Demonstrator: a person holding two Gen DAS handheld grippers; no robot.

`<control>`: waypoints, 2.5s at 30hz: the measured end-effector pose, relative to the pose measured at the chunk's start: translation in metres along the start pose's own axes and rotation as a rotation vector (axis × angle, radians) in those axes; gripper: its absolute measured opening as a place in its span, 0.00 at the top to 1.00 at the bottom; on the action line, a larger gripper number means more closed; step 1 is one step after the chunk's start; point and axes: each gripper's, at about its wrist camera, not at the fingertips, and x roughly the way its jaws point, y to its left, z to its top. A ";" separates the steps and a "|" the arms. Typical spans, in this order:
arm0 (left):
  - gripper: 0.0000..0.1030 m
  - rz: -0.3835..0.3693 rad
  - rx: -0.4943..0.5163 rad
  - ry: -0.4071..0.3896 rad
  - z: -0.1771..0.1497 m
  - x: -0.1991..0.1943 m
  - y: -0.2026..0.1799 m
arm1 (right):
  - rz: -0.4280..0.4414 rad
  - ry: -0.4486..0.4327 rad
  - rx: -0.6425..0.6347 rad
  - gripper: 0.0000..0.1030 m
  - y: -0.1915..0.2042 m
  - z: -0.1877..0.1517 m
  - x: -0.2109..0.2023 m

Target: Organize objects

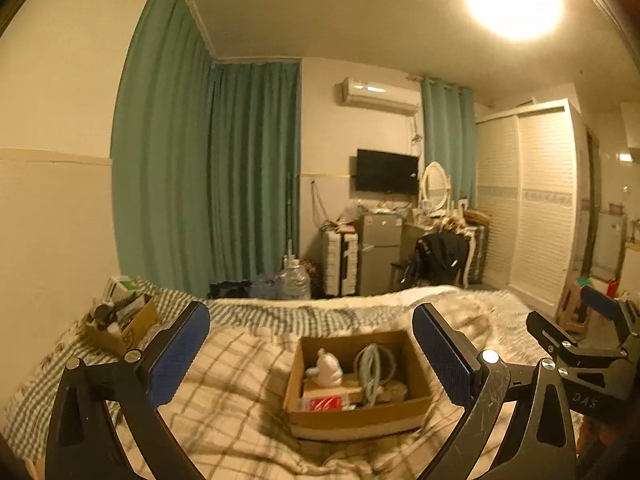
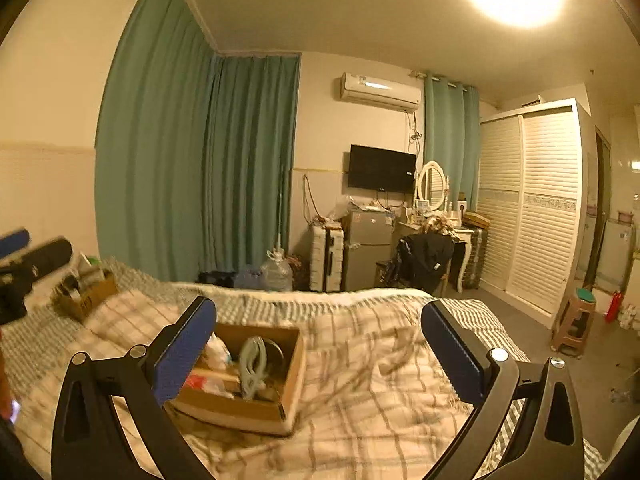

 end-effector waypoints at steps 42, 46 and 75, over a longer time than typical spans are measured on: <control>0.00 -0.021 -0.003 0.147 -0.077 0.017 -0.006 | 0.034 0.120 -0.005 0.00 0.017 -0.058 0.033; 0.00 -0.017 -0.002 0.149 -0.078 0.017 -0.005 | 0.039 0.120 0.000 0.00 0.019 -0.059 0.033; 0.00 0.001 -0.001 0.154 -0.082 0.018 -0.006 | 0.026 0.132 -0.021 0.00 0.025 -0.066 0.036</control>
